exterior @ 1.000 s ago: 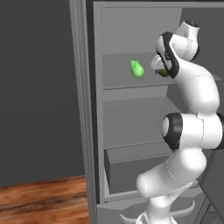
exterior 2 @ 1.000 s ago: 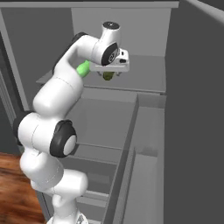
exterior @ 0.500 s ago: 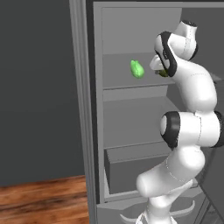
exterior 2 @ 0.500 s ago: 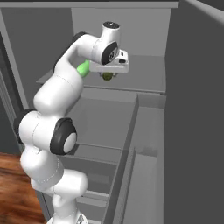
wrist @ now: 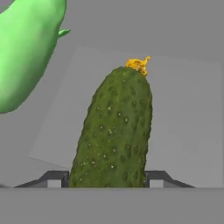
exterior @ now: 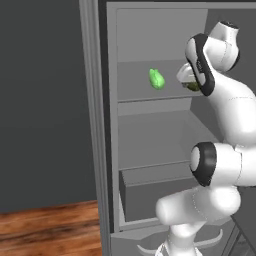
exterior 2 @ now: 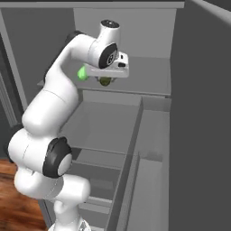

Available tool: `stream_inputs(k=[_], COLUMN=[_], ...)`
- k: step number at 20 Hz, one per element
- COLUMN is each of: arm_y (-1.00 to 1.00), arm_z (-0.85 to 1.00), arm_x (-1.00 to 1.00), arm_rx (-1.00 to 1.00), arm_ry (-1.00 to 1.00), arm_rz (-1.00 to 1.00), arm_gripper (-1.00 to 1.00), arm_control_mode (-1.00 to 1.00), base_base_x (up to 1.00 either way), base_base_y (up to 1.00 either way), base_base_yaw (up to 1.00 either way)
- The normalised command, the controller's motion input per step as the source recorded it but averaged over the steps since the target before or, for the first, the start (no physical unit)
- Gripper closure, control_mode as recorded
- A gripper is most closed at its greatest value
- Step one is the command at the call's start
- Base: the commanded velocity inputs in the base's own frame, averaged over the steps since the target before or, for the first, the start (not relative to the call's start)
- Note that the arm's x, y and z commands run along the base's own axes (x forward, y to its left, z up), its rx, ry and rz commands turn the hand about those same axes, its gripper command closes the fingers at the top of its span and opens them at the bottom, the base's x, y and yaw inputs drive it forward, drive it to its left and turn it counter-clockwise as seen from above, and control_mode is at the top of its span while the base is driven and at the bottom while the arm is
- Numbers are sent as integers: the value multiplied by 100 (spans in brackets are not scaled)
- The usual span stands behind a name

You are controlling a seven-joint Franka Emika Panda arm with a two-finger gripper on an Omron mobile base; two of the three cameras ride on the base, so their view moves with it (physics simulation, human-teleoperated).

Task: Gather the corn and cucumber from the fridge and place them on a tray on the dining counter. Then gather the steak and fish from the fridge and place them on the other tray.

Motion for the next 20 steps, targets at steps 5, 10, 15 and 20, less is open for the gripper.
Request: stream_inputs(k=[5,10,15,20], arm_y=[22,20,27,33], arm_z=[0,0,4,1], arm_x=[-97,-100,-99,-94], arm_rx=[0,2,3,3], arm_ry=[-9,-11,-6,-4], arm_rz=[-1,-5,-9,-13], arm_gripper=[100,100,100,100], arm_control_mode=[-100,-100,-100,-100], base_base_x=[0,0,0,0], base_base_y=[0,0,0,0], base_base_yaw=[0,0,0,0])
